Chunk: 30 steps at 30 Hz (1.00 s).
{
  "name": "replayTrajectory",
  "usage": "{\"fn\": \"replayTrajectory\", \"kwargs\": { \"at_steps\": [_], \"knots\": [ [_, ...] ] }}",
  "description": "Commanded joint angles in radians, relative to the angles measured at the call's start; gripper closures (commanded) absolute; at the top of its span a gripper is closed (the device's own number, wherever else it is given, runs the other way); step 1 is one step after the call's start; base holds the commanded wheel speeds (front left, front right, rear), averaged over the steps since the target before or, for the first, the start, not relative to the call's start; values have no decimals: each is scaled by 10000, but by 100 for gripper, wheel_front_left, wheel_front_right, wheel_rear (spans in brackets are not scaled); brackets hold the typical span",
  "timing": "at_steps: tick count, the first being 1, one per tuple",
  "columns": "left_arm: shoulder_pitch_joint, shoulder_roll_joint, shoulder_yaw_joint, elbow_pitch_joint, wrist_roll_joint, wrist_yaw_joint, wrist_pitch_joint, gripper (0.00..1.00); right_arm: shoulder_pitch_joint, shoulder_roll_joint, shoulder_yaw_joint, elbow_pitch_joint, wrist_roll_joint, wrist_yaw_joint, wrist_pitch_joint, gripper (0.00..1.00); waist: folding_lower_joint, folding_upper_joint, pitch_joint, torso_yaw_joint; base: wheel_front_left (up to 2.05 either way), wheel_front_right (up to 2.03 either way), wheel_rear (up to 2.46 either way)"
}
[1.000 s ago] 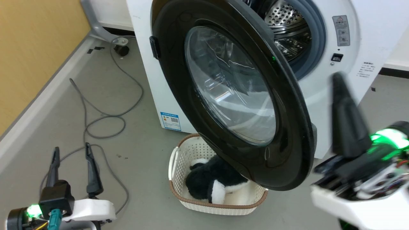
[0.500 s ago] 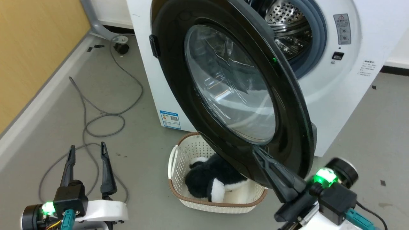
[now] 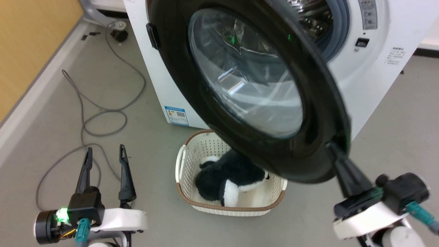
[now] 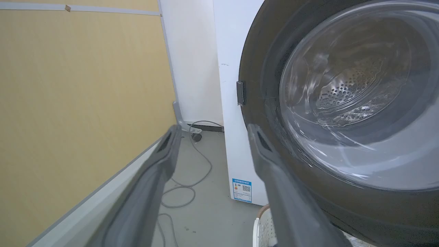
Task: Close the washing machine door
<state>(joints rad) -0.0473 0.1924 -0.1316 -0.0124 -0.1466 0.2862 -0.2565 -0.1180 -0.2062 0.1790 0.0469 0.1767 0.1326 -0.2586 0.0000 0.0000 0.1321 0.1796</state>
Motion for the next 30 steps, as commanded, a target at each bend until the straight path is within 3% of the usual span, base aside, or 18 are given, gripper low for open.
{"fn": "replayTrajectory", "kwargs": {
  "at_steps": [1,16,30],
  "knots": [
    [-180,-58,30,-1,103,-46,-53,0,-158,75,-186,62,-53,-19,-32,100,0,0,126,-11,0,0,0],
    [-1240,-878,179,-413,556,-409,-53,0,-3082,537,-2710,1500,-932,-19,-32,100,0,0,2041,45,0,0,0],
    [-1817,-1252,344,-312,706,-672,-53,0,-6306,-568,-3158,4425,-1315,-19,-32,100,0,0,2716,239,0,0,0]
  ]
}}
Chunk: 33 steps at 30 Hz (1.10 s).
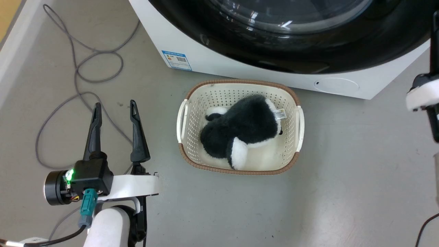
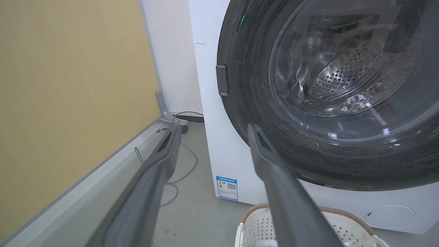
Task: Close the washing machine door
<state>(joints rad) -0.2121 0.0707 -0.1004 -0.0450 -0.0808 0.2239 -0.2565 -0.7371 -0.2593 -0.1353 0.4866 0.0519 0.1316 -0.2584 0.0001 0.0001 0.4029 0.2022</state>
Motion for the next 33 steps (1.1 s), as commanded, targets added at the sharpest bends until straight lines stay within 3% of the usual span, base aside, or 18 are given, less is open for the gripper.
{"fn": "replayTrajectory", "kwargs": {
  "at_steps": [1,9,16,23,33],
  "knots": [
    [-167,-50,43,19,52,-60,-53,0,-282,-103,-18,191,-85,-9,-34,100,-1,-1,26,30,0,0,0],
    [-177,-131,148,17,80,-124,-53,0,-1286,-213,-241,1286,-33,-9,-34,100,-1,-1,162,59,0,0,0],
    [-228,-170,185,39,102,-138,-53,0,-1485,-65,-313,1523,-398,-9,-34,100,-1,-1,149,32,0,0,0],
    [87,-183,375,250,142,-172,-53,0,-362,350,-605,149,-622,-9,-34,100,-1,-1,-527,-274,0,0,0],
    [690,-166,645,653,295,-421,-53,0,2359,1144,-96,-2048,-752,-9,-34,100,-1,-1,-1914,-1004,0,0,0]
  ]
}}
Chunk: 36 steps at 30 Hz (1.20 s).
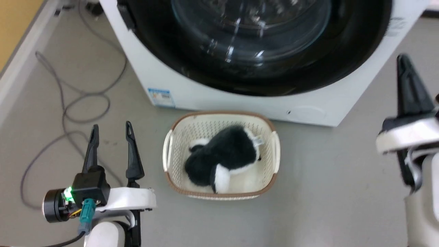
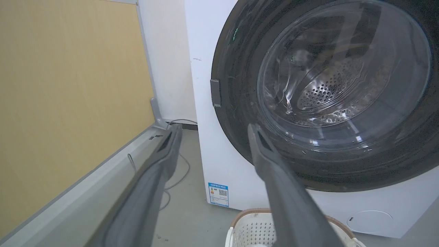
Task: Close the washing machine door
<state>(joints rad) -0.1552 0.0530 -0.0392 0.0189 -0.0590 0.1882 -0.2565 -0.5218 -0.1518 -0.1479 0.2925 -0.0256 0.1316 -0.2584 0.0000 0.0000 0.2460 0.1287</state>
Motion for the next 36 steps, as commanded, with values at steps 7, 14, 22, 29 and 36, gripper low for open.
{"fn": "replayTrajectory", "kwargs": {
  "at_steps": [7,14,22,29,36],
  "knots": [
    [585,52,187,139,154,-163,-53,0,1916,704,66,-1049,510,-9,-34,0,0,0,-1000,-732,0,0,0],
    [1150,109,358,399,187,-215,-53,0,3267,979,443,-1502,822,-9,-34,0,0,0,-1683,-1162,0,0,0],
    [1785,121,463,644,154,-284,-53,0,4487,1012,701,-1480,1400,-9,-34,0,0,0,-2386,-1388,0,0,0],
    [2051,109,499,649,92,-433,-53,0,4944,1014,871,-1574,1745,-9,-34,0,0,0,-2572,-1483,0,0,0],
    [1949,48,474,611,123,-446,70,100,4861,971,882,-1530,1694,0,65,100,0,0,-2582,-1481,0,0,0]
  ]
}}
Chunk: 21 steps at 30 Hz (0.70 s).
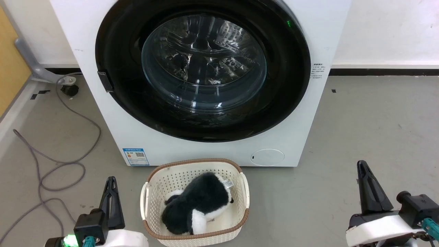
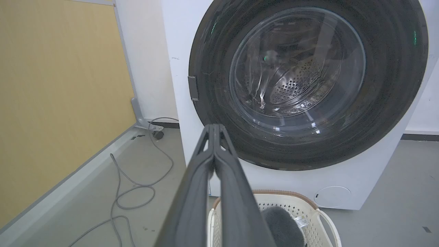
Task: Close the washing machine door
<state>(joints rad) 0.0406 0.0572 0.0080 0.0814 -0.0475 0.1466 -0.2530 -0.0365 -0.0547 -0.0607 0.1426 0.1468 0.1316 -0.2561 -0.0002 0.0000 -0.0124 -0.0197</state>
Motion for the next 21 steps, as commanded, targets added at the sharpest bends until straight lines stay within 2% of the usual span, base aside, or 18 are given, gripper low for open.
{"fn": "replayTrajectory", "kwargs": {
  "at_steps": [1,21],
  "knots": [
    [-12,6,1,-20,12,-41,56,100,11,1,14,-42,-41,0,63,100,2,0,3,4,0,0,0],
    [-77,-7,-12,-151,88,-276,463,100,69,8,112,-270,-276,-2,474,100,2,0,23,35,0,0,0]
  ]
}}
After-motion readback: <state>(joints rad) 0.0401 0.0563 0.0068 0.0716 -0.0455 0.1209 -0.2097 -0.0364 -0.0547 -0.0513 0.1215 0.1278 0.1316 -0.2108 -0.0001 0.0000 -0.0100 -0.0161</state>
